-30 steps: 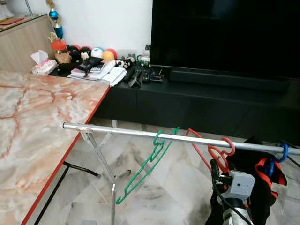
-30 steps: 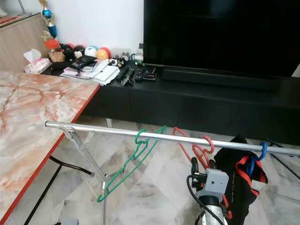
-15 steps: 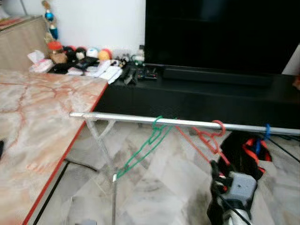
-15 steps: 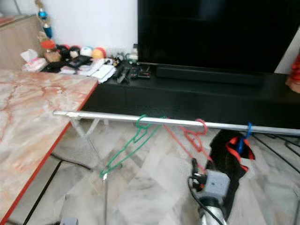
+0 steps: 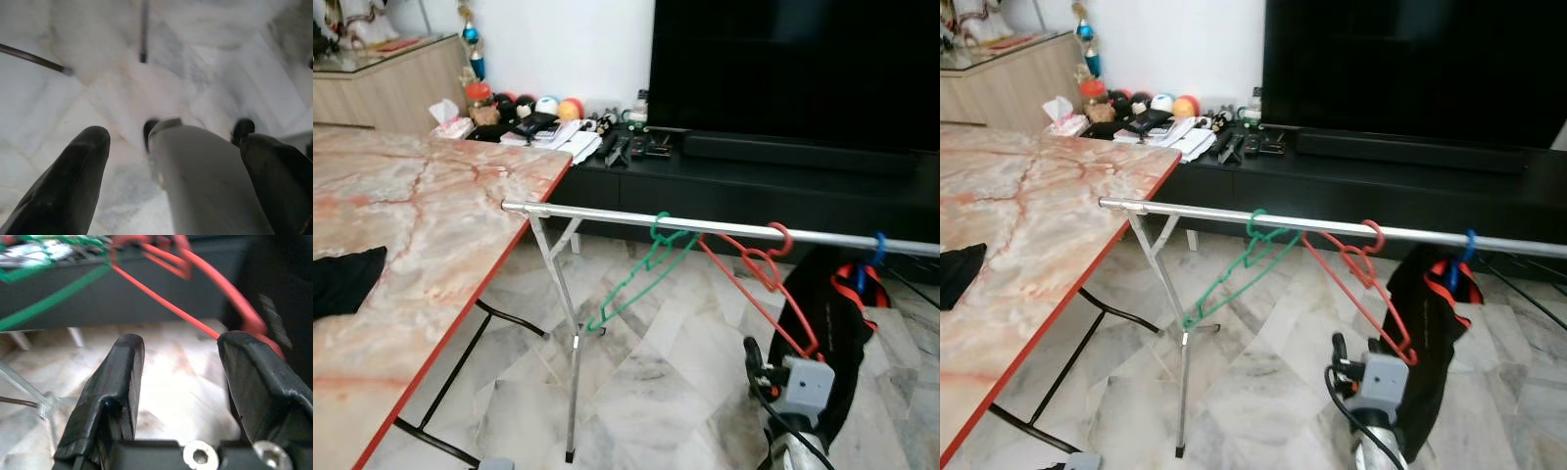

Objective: Hang hanger

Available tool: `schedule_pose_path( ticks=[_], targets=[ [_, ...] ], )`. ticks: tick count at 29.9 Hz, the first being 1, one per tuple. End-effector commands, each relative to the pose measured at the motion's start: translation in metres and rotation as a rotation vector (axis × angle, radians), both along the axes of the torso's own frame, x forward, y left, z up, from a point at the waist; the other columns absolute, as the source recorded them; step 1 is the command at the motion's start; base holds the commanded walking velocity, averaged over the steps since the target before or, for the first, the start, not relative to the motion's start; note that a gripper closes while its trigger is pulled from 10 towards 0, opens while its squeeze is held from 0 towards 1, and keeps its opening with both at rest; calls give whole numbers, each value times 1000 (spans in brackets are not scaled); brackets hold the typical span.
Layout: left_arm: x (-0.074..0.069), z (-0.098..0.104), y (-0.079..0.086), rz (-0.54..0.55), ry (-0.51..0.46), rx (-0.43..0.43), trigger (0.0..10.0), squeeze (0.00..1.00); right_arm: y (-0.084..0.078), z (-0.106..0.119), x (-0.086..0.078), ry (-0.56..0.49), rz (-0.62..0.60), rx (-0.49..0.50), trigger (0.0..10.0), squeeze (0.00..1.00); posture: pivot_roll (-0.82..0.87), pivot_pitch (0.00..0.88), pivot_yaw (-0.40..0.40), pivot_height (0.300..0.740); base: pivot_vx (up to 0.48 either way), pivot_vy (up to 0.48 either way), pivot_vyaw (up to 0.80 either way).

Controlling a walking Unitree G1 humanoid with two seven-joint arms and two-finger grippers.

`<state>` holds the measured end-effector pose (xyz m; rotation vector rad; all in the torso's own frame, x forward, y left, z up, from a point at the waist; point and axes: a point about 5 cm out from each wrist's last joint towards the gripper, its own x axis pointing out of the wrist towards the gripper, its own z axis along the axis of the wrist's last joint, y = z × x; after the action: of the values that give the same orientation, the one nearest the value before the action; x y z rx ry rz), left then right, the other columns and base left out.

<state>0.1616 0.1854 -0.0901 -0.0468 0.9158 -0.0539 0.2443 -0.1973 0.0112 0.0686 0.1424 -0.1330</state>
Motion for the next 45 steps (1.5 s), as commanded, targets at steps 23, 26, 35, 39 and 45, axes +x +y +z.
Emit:
schedule_pose_path(
  ticks=[23,26,35,39,45],
  targets=[
    [5,1,3,24,12,31,10000,0,-3,-88,-58,664,-45,119,10000,0,18,7,-10,740,0,0,-237],
    [2,0,3,8,25,38,10000,0,-5,-88,-57,671,7,80,10000,0,11,11,-5,740,0,0,-775],
    [2,0,9,23,31,58,10000,0,-29,-94,-78,750,-61,62,10000,0,18,1,1,740,0,-333,-774],
    [4,2,11,9,24,62,10000,0,-29,-96,-82,767,-73,66,10000,0,20,0,11,740,0,0,-772],
    [4,2,14,5,25,70,10000,0,-20,-96,-79,752,-68,74,10000,0,22,0,15,740,0,0,-770]
  ],
)
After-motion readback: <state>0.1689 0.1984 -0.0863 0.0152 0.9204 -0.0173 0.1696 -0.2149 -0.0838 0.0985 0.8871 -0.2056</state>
